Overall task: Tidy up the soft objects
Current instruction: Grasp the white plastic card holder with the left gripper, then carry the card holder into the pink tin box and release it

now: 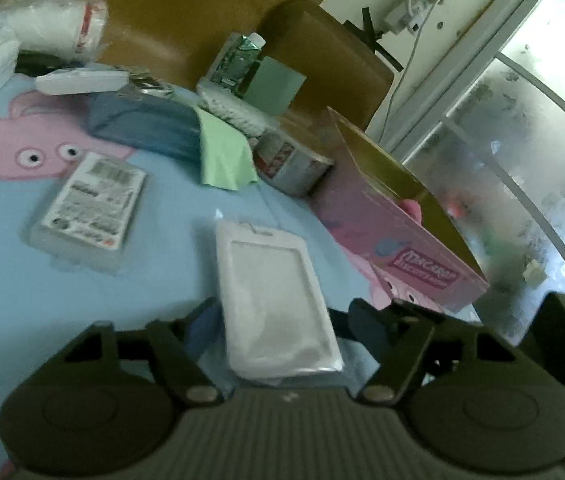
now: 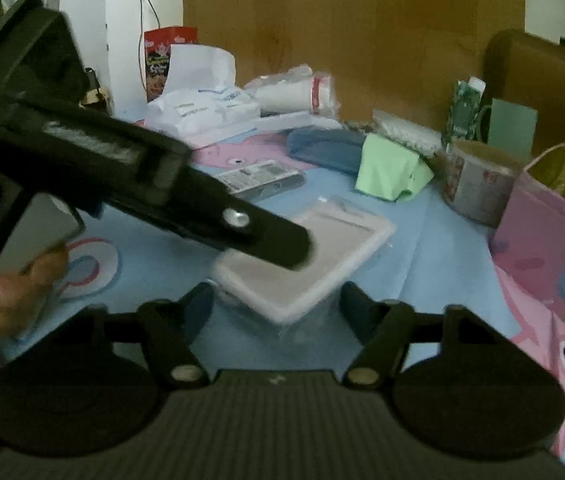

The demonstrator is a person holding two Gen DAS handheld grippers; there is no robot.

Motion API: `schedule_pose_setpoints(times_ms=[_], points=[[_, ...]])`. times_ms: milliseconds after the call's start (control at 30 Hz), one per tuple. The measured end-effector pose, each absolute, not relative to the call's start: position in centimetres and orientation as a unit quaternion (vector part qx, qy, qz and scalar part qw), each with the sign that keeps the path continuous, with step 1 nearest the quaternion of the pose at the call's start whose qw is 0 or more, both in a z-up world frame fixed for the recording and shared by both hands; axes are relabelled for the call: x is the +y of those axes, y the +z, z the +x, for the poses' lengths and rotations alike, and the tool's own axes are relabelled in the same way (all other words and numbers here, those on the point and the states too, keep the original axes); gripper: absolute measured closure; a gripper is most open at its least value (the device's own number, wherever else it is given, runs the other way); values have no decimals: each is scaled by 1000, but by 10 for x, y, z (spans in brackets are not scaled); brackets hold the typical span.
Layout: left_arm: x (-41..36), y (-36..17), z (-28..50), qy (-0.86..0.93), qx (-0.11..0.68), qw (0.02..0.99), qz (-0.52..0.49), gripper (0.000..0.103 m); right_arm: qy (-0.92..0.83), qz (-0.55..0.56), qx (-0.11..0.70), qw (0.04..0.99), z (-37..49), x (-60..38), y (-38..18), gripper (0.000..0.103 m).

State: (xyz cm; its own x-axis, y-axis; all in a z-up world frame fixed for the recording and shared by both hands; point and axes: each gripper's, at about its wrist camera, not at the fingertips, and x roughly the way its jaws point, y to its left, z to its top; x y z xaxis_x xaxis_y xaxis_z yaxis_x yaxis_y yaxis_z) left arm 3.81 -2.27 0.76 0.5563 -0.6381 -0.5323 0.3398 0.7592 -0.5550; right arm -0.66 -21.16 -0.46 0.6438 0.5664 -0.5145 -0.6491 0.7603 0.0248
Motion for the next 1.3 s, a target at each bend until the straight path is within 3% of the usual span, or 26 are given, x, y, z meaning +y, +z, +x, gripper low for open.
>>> schedule_pose_setpoints(times_ms=[400,667,867,933,1000,1133,1300], points=[[-131,87,82,-376,279,876,-114,30,193,-87,85,974,-20,-280,41,33],[-212,73,131,-380,301,870,-88,30,103,-35,127,986,33,-340,39,29],[-201,76,114,-382,270,881,-78,28,20,-18,146,989,49,-364,23,19],[-177,76,101,-386,254,882,-89,23,22,6,137,990,45,-373,26,20],[-148,72,87,-378,243,888,-97,22,30,18,120,992,40,-373,32,28],[-83,50,63,-312,250,912,-94,22,96,19,92,991,41,-344,49,54],[-27,24,63,-238,301,916,-115,27,199,-50,124,971,76,-262,63,61]])
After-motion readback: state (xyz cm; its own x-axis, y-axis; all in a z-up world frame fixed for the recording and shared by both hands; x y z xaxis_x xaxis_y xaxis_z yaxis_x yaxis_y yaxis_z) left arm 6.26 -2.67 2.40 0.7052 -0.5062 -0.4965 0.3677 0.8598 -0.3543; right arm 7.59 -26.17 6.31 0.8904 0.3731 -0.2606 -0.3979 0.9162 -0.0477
